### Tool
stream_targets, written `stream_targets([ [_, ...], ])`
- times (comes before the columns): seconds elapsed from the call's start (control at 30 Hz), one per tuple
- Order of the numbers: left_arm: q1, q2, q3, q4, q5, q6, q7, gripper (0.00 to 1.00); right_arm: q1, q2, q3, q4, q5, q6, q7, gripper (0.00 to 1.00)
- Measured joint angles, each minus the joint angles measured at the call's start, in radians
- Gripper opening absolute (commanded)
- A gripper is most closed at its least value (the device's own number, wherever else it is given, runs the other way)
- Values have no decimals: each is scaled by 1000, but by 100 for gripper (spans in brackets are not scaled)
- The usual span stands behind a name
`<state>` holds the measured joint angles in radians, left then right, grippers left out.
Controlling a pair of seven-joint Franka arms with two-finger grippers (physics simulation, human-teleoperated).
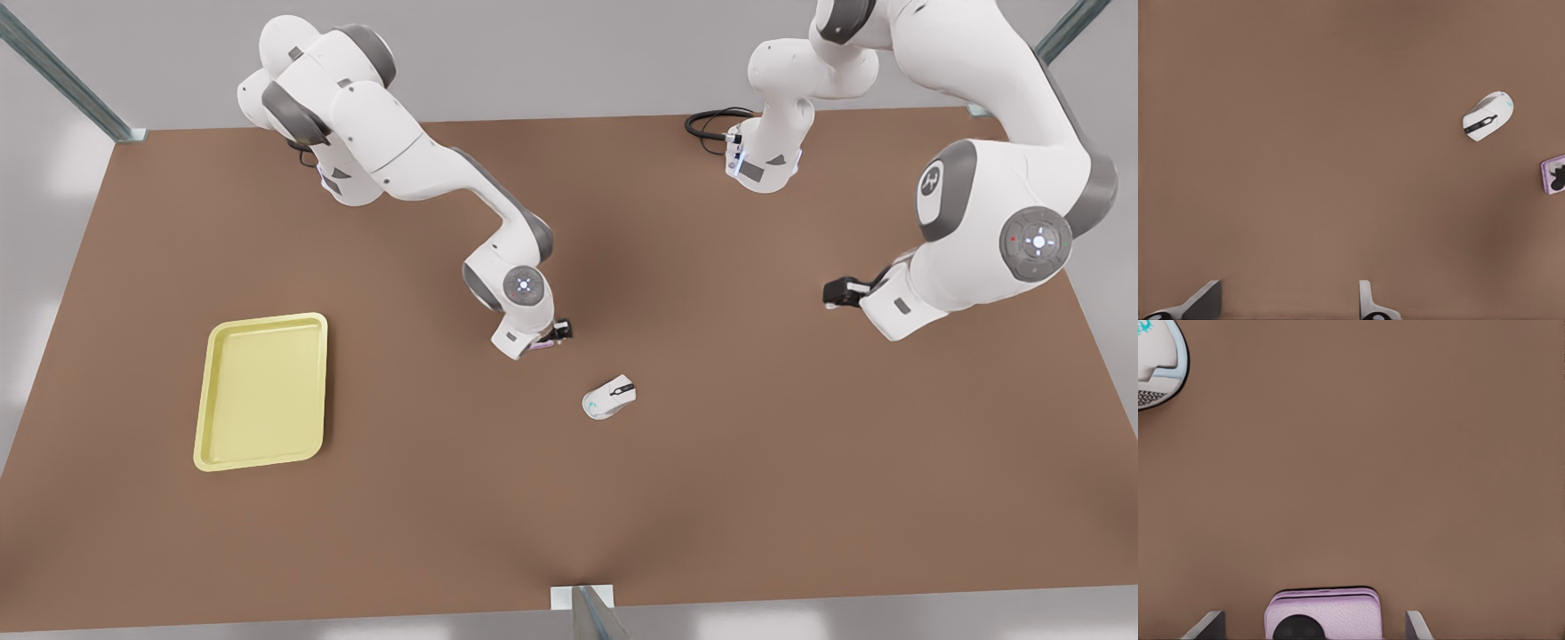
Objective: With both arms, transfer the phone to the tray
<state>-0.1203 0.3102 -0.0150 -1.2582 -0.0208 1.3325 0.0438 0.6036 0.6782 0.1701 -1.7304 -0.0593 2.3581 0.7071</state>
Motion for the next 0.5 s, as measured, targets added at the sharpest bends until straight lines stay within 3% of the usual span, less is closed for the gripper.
stream_targets([
  [0.5,-1,-1,-9,-8,38,-3,-37,100,6,27,2,-20,-28,0,-28,100],
])
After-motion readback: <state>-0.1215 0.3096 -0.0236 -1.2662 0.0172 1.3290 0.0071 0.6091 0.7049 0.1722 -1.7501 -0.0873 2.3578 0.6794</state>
